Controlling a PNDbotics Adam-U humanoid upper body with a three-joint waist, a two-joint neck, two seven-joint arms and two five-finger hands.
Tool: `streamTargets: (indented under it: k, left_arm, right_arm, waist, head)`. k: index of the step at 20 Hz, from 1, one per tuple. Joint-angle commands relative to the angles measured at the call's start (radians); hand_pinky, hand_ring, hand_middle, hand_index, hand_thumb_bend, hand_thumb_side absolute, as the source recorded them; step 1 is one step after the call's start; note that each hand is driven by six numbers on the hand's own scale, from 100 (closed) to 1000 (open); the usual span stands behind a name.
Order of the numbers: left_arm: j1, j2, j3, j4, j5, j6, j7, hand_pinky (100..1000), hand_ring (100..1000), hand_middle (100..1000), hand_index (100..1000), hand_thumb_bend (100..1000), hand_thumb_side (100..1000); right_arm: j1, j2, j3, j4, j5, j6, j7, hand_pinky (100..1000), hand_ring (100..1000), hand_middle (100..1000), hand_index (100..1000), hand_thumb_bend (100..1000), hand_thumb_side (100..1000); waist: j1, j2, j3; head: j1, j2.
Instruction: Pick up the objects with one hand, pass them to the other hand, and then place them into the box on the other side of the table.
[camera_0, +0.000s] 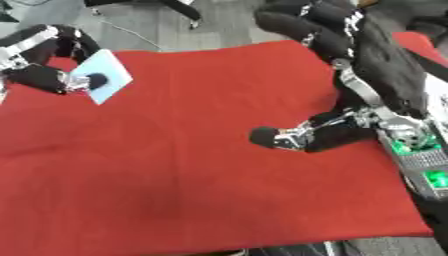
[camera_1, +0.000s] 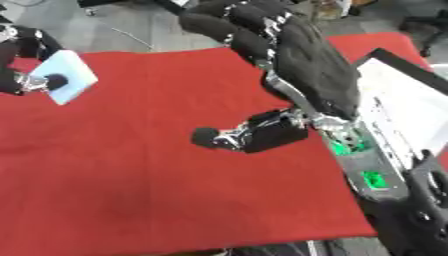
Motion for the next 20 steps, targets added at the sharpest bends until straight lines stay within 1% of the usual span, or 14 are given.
streamTargets:
  k: [1, 5, 9, 11, 13, 15, 17, 18, 19, 20]
  left_arm:
    - [-0.017, -0.009, -0.038, -0.055, 0.076, 0.052, -0.068, 594, 455, 409, 504, 163, 305]
    - [-0.036, -0.012, -0.097, -0.083, 0.129, 0.100, -0.129, 597, 458, 410, 505, 168, 310]
    - [-0.042, -0.010, -0.109, -0.093, 0.150, 0.120, -0.141, 597, 458, 410, 505, 168, 310]
    - [-0.054, -0.016, -0.120, -0.106, 0.158, 0.121, -0.149, 601, 461, 414, 509, 155, 313]
    - [-0.080, -0.021, -0.157, -0.138, 0.173, 0.137, -0.171, 601, 462, 415, 510, 154, 312]
    - [-0.099, -0.025, -0.197, -0.162, 0.190, 0.157, -0.199, 601, 463, 415, 510, 151, 311]
    - [-0.111, -0.028, -0.215, -0.178, 0.202, 0.169, -0.217, 601, 463, 416, 511, 148, 309]
    - [-0.115, -0.031, -0.219, -0.186, 0.207, 0.173, -0.222, 602, 463, 416, 511, 148, 308]
    - [-0.119, -0.033, -0.224, -0.193, 0.211, 0.178, -0.226, 601, 463, 416, 511, 147, 306]
    - [-0.122, -0.035, -0.228, -0.201, 0.212, 0.181, -0.229, 601, 464, 416, 512, 146, 305]
  right_arm:
    - [-0.029, 0.009, 0.019, -0.021, 0.013, -0.019, 0.010, 873, 889, 834, 936, 686, 420]
    - [-0.044, 0.019, 0.044, -0.021, 0.031, -0.038, 0.028, 876, 890, 837, 936, 695, 412]
    - [-0.046, 0.021, 0.049, -0.021, 0.035, -0.041, 0.033, 876, 890, 837, 936, 695, 412]
    - [-0.050, 0.024, 0.061, -0.021, 0.037, -0.047, 0.040, 872, 879, 823, 921, 675, 390]
    - [-0.047, 0.029, 0.083, -0.020, 0.041, -0.051, 0.062, 869, 876, 816, 919, 667, 385]
    - [-0.041, 0.033, 0.092, -0.013, 0.039, -0.045, 0.092, 866, 873, 812, 919, 663, 384]
    - [-0.036, 0.040, 0.096, 0.000, 0.031, -0.038, 0.121, 863, 871, 806, 917, 659, 382]
    - [-0.034, 0.044, 0.097, 0.009, 0.028, -0.035, 0.133, 859, 868, 800, 913, 682, 349]
    - [-0.032, 0.050, 0.098, 0.020, 0.024, -0.031, 0.144, 856, 866, 792, 911, 658, 382]
    - [-0.031, 0.057, 0.100, 0.035, 0.020, -0.027, 0.152, 853, 863, 786, 910, 659, 381]
  waist:
    - [0.002, -0.016, 0.004]
    - [0.008, -0.016, 0.008]
    - [0.009, -0.016, 0.009]
    - [0.012, -0.017, 0.005]
    - [0.014, -0.018, 0.007]
    - [0.014, -0.019, 0.012]
    - [0.014, -0.020, 0.015]
    - [0.015, -0.020, 0.016]
    - [0.016, -0.021, 0.017]
    - [0.017, -0.021, 0.018]
  head:
    - [-0.009, -0.003]
    - [-0.010, -0.003]
    - [-0.011, -0.003]
    - [-0.008, -0.003]
    - [-0.011, -0.003]
    - [-0.017, -0.003]
    - [-0.021, -0.003]
    - [-0.022, -0.003]
    - [-0.024, -0.003]
    - [-0.025, -0.003]
